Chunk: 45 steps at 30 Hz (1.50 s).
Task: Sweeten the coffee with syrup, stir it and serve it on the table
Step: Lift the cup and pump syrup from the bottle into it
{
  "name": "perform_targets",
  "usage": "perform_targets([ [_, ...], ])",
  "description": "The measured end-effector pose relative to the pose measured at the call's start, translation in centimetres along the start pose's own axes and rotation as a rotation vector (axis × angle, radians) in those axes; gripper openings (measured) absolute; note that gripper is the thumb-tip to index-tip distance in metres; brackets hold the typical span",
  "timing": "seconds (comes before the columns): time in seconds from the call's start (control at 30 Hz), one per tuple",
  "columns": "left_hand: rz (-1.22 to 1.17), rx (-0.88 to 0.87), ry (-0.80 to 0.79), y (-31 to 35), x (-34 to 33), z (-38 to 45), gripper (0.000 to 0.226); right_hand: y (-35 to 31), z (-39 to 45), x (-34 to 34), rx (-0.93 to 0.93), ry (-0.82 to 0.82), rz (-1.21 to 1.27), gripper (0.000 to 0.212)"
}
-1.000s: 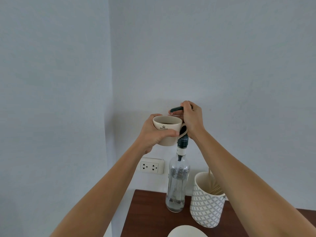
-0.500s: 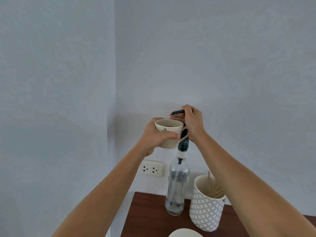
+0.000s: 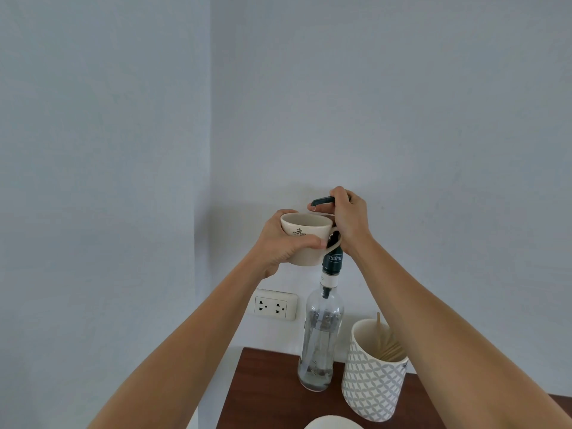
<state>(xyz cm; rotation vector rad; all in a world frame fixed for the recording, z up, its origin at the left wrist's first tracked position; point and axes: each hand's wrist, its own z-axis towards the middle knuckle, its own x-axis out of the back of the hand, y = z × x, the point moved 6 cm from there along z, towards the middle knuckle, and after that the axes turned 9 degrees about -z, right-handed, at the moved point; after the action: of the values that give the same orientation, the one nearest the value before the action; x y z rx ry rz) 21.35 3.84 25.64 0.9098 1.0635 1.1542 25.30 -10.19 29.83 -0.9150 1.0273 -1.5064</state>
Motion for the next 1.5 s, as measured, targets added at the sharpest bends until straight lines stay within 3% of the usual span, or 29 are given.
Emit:
perform_targets([
  [0.5, 0.004, 0.003, -0.001, -0.12, -0.03, 0.05, 0.091, 0.07, -0.2, -0.08, 0.005, -0.006, -0.024, 0.02],
  [1.5, -0.019, 0.012, -0.009, -0.43, -0.13, -0.01, 0.101, 0.61, 0.18, 0.25, 0.04, 0.025, -0.046, 0.018],
])
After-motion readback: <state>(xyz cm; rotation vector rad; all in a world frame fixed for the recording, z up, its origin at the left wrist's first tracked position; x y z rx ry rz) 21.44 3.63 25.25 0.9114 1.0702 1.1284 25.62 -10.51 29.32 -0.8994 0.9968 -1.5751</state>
